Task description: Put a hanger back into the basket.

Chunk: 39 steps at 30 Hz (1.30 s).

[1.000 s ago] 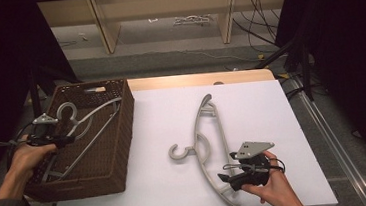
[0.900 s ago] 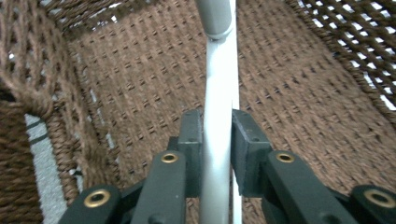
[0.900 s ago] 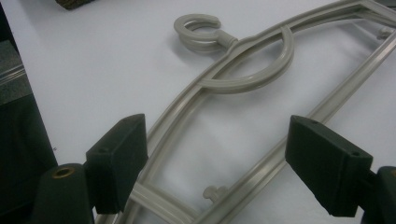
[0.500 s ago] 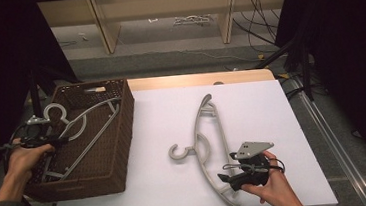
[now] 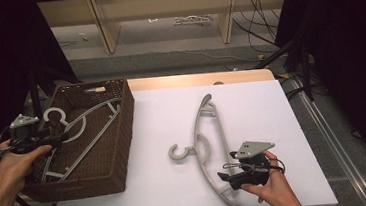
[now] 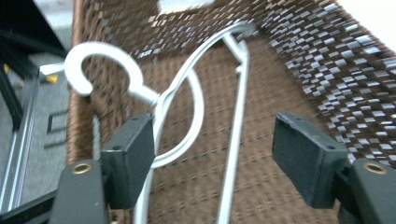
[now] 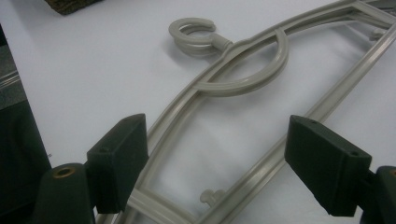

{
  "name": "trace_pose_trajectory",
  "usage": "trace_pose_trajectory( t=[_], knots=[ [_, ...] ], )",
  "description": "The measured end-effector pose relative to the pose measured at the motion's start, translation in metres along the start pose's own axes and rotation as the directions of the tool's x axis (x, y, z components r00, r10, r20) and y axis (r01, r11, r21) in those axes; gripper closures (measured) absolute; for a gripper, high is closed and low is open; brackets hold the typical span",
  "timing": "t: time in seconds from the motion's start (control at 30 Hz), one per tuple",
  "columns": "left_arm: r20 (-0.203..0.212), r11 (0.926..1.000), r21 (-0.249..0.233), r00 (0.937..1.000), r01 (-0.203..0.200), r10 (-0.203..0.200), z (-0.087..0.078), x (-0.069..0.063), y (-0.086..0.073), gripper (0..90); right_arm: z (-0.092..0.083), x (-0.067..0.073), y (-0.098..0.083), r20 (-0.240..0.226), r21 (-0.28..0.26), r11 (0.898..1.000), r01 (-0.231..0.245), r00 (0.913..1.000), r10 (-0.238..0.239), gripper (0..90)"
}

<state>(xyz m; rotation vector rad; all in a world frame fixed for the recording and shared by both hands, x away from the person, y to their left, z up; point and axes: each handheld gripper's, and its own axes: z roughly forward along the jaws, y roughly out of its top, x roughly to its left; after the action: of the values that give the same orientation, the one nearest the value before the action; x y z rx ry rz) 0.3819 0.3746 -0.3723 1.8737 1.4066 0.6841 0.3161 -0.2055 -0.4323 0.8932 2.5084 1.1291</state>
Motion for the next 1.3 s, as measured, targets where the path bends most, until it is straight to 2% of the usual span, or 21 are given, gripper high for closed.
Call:
trace_pose_trajectory(
  t=[0.03, 0.07, 0.23, 0.33, 0.37, 0.4, 0.43, 0.5, 0.53, 0.6, 0.63, 0.67, 0.73, 0.77, 0.8, 0.83, 1.0, 1.03, 1.1, 1.13, 1.3],
  knots=[
    [0.019, 0.9986, -0.052, 0.9998, 0.01, -0.009, -0.006, -0.011, 0.0, 27.2, 0.0, 0.0, 0.0, 0.003, -0.002, 1.0, 0.001, 1.0, -0.001, 22.6],
    [0.019, 0.9986, -0.052, 0.9998, 0.01, -0.009, -0.006, -0.011, 0.0, 25.0, 0.0, -0.001, 0.0, 0.004, -0.004, 1.0, 0.002, 1.0, -0.002, 22.6],
    [0.08, 0.9893, -0.146, 0.9967, -0.002, 0.014, -0.023, -0.039, 0.0, 21.3, 0.0, 0.0, 0.0, 0.012, -0.015, 1.0, -0.004, 0.9999, 0.005, 22.6],
    [0.138, 0.9753, -0.221, 0.9903, 0.013, 0.018, -0.033, -0.062, -0.001, 20.7, 0.0, 0.0, 0.0, 0.016, -0.022, 1.0, -0.013, 0.9998, 0.013, 22.6],
    [0.138, 0.9753, -0.221, 0.9903, 0.013, 0.018, -0.033, -0.062, -0.001, 20.7, 0.0, 0.0, 0.0, 0.016, -0.022, 1.0, -0.013, 0.9998, 0.013, 22.6],
    [0.161, 0.965, -0.261, 0.9868, 0.024, 0.019, -0.037, -0.075, -0.002, 20.7, 0.0, 0.001, 0.0, 0.016, -0.029, 0.999, -0.019, 0.9997, 0.02, 22.6],
    [0.175, 0.9611, -0.275, 0.9845, 0.03, 0.019, -0.039, -0.082, -0.004, 20.7, 0.0, 0.001, 0.0, 0.015, -0.03, 0.999, -0.027, 0.9995, 0.028, 22.6],
    [0.191, 0.9586, -0.283, 0.9812, 0.028, 0.028, -0.039, -0.088, -0.005, 20.6, 0.0, 0.001, 0.0, 0.017, -0.036, 0.999, -0.031, 0.9993, 0.032, 22.5],
    [0.217, 0.9529, -0.302, 0.9754, 0.027, 0.041, -0.039, -0.103, -0.01, 20.6, -0.001, 0.001, 0.0, 0.022, -0.054, 0.998, -0.033, 0.9992, 0.034, 22.5],
    [0.233, 0.9487, -0.315, 0.9711, 0.026, 0.051, -0.039, -0.116, -0.017, 20.6, -0.002, 0.001, 0.0, 0.025, -0.064, 0.997, -0.049, 0.9984, 0.051, 22.3],
    [0.233, 0.9487, -0.315, 0.9711, 0.026, 0.051, -0.039, -0.116, -0.017, 20.6, -0.002, 0.001, 0.0, 0.025, -0.064, 0.997, -0.049, 0.9984, 0.051, 22.3],
    [0.257, 0.9458, -0.323, 0.9646, 0.029, 0.059, -0.036, -0.129, -0.025, 20.6, -0.002, 0.001, 0.001, 0.025, -0.08, 0.996, -0.046, 0.9985, 0.049, 22.2],
    [0.284, 0.9426, -0.333, 0.956, 0.028, 0.072, -0.034, -0.141, -0.033, 20.6, -0.002, 0.003, 0.001, 0.031, -0.094, 0.994, -0.056, 0.9978, 0.059, 22.1],
    [0.284, 0.9426, -0.333, 0.956, 0.028, 0.072, -0.034, -0.141, -0.033, 20.4, -0.002, 0.003, 0.001, 0.031, -0.094, 0.994, -0.056, 0.9978, 0.059, 22.1],
    [0.297, 0.94, -0.341, 0.9504, 0.015, 0.092, -0.031, -0.152, -0.04, 20.0, -0.001, 0.005, 0.002, 0.028, -0.106, 0.993, -0.055, 0.9979, 0.058, 22.1],
    [0.298, 0.9377, -0.347, 0.9492, 0.009, 0.101, -0.03, -0.157, -0.043, 19.8, 0.0, 0.005, 0.002, 0.026, -0.112, 0.992, -0.05, 0.9982, 0.053, 22.0],
    [0.319, 0.9316, -0.364, 0.9392, -0.003, 0.128, -0.026, -0.173, -0.049, 19.0, 0.002, 0.01, 0.003, 0.018, -0.123, 0.991, -0.049, 0.9985, 0.052, 22.0],
    [0.337, 0.9307, -0.366, 0.9312, -0.005, 0.138, -0.024, -0.18, -0.052, 18.9, 0.003, 0.013, 0.004, 0.014, -0.123, 0.991, -0.051, 0.9985, 0.053, 22.0],
    [0.343, 0.9293, -0.369, 0.9274, -0.012, 0.148, -0.023, -0.184, -0.053, 18.5, 0.003, 0.014, 0.004, 0.016, -0.125, 0.991, -0.057, 0.9981, 0.059, 22.0],
    [0.348, 0.9255, -0.377, 0.9213, -0.032, 0.174, -0.021, -0.192, -0.057, 18.4, 0.003, 0.014, 0.003, 0.014, -0.127, 0.99, -0.057, 0.9981, 0.06, 21.9],
    [0.353, 0.9191, -0.392, 0.9157, -0.042, 0.192, -0.014, -0.203, -0.065, 17.6, 0.006, 0.013, 0.002, 0.014, -0.137, 0.989, -0.063, 0.9978, 0.065, 21.8]
  ],
)
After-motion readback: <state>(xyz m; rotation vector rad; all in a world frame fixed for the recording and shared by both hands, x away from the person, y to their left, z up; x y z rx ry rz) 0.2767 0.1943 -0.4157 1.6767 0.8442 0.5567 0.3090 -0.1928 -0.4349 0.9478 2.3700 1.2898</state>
